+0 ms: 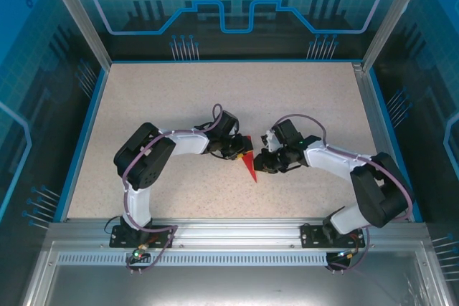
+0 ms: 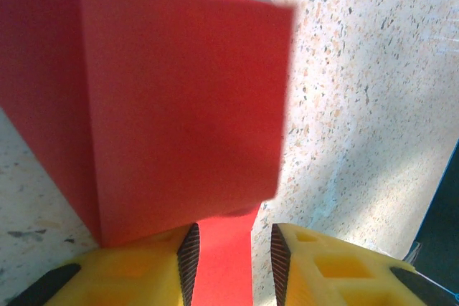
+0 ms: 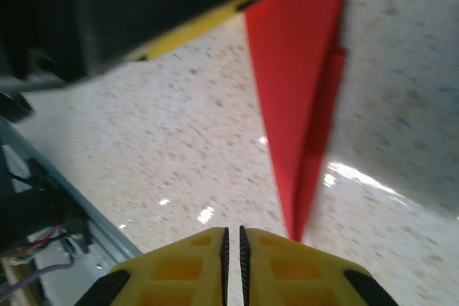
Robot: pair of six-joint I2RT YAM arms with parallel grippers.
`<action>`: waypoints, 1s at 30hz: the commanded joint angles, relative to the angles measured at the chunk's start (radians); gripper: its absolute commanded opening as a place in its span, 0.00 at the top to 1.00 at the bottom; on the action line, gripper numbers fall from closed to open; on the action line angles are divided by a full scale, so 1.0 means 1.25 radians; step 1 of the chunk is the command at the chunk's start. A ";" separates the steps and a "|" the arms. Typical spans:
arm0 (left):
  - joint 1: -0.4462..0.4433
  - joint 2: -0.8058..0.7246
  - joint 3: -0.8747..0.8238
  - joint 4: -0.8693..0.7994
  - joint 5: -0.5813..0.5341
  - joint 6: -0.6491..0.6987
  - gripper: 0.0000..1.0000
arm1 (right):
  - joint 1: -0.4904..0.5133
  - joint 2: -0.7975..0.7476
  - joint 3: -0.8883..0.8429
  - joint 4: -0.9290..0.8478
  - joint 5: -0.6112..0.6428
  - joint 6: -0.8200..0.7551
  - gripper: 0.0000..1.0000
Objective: Fold a paper plane with a square sheet of paper (pick it up from the middle)
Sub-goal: Fifth fold the wing at the center of the table.
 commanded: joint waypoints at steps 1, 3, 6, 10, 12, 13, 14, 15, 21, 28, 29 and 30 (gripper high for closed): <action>-0.003 0.007 -0.007 -0.079 -0.030 0.014 0.64 | 0.013 0.046 0.001 0.110 -0.075 0.054 0.86; -0.002 0.007 -0.006 -0.081 -0.031 0.015 0.64 | 0.019 0.074 0.011 0.130 -0.081 0.062 0.86; -0.002 0.006 -0.005 -0.082 -0.032 0.016 0.64 | 0.022 0.110 0.018 0.145 -0.070 0.068 0.88; -0.002 0.005 -0.004 -0.083 -0.032 0.017 0.64 | 0.018 0.144 0.012 0.149 -0.052 0.058 0.88; -0.003 0.005 -0.004 -0.085 -0.032 0.020 0.64 | 0.011 0.159 0.003 0.138 -0.051 0.045 0.88; -0.003 0.005 -0.005 -0.085 -0.032 0.019 0.64 | 0.007 0.164 -0.009 0.142 -0.054 0.045 0.88; -0.003 0.004 -0.006 -0.085 -0.033 0.019 0.64 | 0.006 0.167 -0.019 0.147 -0.054 0.044 0.88; -0.002 0.003 -0.007 -0.085 -0.034 0.019 0.64 | 0.004 0.174 -0.029 0.148 -0.057 0.038 0.87; -0.001 0.004 -0.008 -0.086 -0.035 0.018 0.64 | 0.000 0.196 -0.076 0.168 -0.072 0.033 0.88; -0.001 0.006 -0.004 -0.092 -0.037 0.019 0.64 | -0.006 0.163 -0.079 0.147 -0.089 0.021 0.87; -0.001 0.005 -0.003 -0.094 -0.038 0.018 0.64 | -0.007 0.158 -0.081 0.144 -0.088 0.021 0.87; -0.001 0.006 -0.002 -0.095 -0.037 0.019 0.64 | -0.007 0.152 -0.082 0.138 -0.088 0.021 0.87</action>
